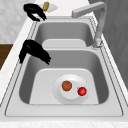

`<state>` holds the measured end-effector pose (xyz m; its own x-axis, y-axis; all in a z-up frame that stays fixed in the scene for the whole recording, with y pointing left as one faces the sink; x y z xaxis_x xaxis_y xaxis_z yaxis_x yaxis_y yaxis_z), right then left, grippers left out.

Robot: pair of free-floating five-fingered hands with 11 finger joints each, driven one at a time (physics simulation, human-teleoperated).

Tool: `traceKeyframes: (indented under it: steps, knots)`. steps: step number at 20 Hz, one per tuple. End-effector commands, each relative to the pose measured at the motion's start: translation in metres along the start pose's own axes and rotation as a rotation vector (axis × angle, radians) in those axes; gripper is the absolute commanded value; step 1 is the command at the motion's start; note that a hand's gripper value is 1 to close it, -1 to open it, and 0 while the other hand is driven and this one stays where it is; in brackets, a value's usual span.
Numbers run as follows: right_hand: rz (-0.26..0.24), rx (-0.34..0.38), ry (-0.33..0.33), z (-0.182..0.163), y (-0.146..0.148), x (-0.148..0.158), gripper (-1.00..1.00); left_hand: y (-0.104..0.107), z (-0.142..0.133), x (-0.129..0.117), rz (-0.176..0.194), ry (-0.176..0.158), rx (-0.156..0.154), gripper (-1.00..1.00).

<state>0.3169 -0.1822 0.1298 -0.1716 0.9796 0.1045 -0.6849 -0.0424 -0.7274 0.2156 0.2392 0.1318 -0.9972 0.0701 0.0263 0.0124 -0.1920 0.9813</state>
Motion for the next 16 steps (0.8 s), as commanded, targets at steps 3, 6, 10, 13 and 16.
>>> traceKeyframes:
  steps: [3, 6, 10, 13, 16]
  knots:
    - [0.022, 0.039, -0.013, -0.019, 0.0, -0.004, -1.0, 0.0, 0.0, 0.0, 0.0, 0.0, 0.0, 0.0]
    - [0.018, 0.058, -0.017, -0.027, 0.0, -0.006, -1.0, 0.0, 0.0, 0.0, 0.0, 0.0, 0.0, 0.0]
    - [0.009, 0.091, -0.015, -0.037, -0.002, -0.008, -1.0, 0.0, 0.0, 0.0, 0.0, 0.0, 0.0, 0.0]
    - [0.004, 0.113, -0.019, -0.046, -0.003, -0.009, -1.0, 0.0, 0.0, 0.0, 0.0, 0.0, 0.0, 0.0]
    - [-0.005, 0.124, -0.015, -0.054, 0.003, -0.013, -1.0, 0.0, 0.0, 0.0, 0.0, 0.0, 0.0, 0.0]
